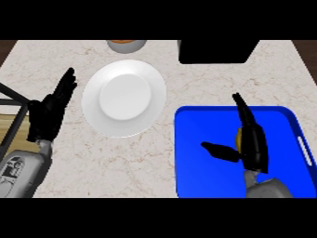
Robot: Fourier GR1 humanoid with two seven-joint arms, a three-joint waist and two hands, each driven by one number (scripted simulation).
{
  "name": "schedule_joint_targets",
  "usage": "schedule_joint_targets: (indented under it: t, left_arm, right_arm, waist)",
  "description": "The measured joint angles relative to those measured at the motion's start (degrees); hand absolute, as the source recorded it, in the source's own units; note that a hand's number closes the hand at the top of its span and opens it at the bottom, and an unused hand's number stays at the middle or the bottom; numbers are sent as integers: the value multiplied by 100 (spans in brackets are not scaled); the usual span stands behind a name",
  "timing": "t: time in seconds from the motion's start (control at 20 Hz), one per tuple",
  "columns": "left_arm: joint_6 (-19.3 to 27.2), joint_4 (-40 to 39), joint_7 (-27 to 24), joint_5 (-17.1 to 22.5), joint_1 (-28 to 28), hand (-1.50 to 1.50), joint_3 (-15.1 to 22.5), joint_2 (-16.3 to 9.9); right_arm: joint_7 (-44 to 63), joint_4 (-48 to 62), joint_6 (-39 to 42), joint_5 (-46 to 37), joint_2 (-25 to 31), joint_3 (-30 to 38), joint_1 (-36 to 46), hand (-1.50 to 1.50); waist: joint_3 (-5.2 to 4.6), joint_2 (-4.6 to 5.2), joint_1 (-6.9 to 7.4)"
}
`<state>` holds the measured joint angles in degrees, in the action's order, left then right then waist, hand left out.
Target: Pick the lemon from the tray and place it in the plate
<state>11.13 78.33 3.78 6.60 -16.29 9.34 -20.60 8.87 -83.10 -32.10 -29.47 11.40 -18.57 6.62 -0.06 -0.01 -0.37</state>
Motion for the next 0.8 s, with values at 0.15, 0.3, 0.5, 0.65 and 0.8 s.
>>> schedule_joint_targets:
  t: [0.15, 0.3, 0.5, 0.65, 0.8]
  left_arm:
    - [49, 72, -20, -119, 100, 0, 36, 94]
    - [48, 223, 75, -126, 181, 0, 9, 81]
    - [-1, 213, 93, -131, 145, 0, -22, 74]
    - [-72, 186, 99, -104, 134, 0, -87, 46]
    - [-61, 181, 134, -172, 75, 0, -71, 112]
  right_arm:
    - [601, -671, 114, -516, 251, -12, -109, -150]
    - [1472, -1332, 684, -914, 635, -12, -236, -150]
    - [2587, -1826, 1831, -1039, 1060, -76, -246, -150]
    - [3380, -2265, 2762, -775, 1320, 49, -93, -150]
    - [4008, -2486, 3559, -484, 1480, 194, 131, -150]
  waist:
    - [0, -13, -11]
    - [-6, -31, -25]
    - [-13, -31, -37]
    - [-10, -24, -22]
    - [-6, -14, 0]
